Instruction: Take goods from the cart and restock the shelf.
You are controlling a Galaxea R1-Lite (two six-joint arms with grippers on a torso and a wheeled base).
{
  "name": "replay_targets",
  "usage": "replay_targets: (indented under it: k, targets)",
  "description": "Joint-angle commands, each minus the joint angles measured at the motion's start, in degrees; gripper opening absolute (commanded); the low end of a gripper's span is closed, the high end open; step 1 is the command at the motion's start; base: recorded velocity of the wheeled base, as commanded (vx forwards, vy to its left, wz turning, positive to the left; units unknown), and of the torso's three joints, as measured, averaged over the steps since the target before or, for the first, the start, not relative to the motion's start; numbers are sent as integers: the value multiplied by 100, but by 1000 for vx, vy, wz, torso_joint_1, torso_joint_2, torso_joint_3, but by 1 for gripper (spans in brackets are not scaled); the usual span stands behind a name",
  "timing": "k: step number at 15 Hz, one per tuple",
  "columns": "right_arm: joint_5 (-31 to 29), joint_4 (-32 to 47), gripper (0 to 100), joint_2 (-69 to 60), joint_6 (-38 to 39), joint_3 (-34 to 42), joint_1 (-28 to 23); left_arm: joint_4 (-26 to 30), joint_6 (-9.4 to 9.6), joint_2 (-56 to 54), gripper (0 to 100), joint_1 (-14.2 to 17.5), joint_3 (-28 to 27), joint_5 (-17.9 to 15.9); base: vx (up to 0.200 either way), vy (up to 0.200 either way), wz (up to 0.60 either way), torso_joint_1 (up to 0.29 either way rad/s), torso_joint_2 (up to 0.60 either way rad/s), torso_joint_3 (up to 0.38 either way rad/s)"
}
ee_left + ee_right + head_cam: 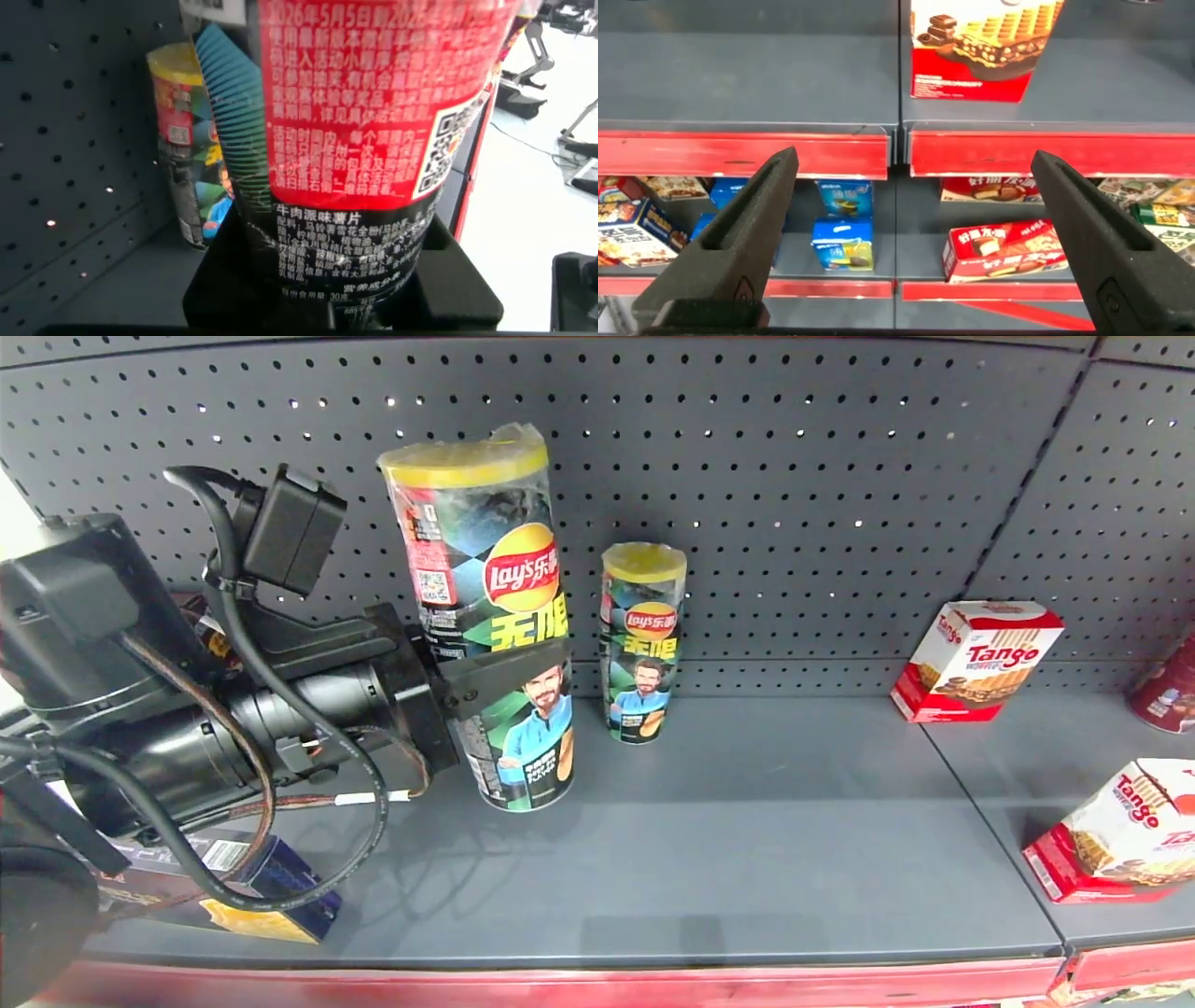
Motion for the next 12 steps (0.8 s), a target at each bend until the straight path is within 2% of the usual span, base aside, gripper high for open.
replay_targets:
  k: [1,2,3,4,6,9,10,11,12]
  targets:
    - [64,-2,100,23,-145,-61,24,-53,-4,37,0,7,29,4,0,0,0,0,0,0]
    - [239,42,100,252,-189,-509,94,-88,-22,89,0,7,-68,4,0,0,0,0,0,0]
    - [371,165,100,1676,-145,-1836,200,-105,-92,151,0,7,-86,4,0,0,0,0,0,0]
    - [538,138,100,2256,-154,-2407,332,-132,-92,151,0,7,-112,4,0,0,0,0,0,0]
    - [1215,130,100,3091,-171,-3058,912,-272,-118,142,0,7,-103,4,0,0,0,0,0,0]
    - [1303,-20,100,4585,-180,-3646,1386,-281,-136,-34,0,7,99,22,0,0,0,0,0,0]
    - [1303,-143,100,4866,-207,-3673,1360,-272,-145,-78,0,16,169,22,0,0,0,0,0,0]
    - [1329,-389,100,5262,-338,-3726,1334,-290,-180,-113,0,60,248,22,0,0,0,0,0,0]
    - [1391,-1145,100,5982,-620,-3726,1351,-272,-215,-183,0,227,345,22,0,0,0,0,0,0]
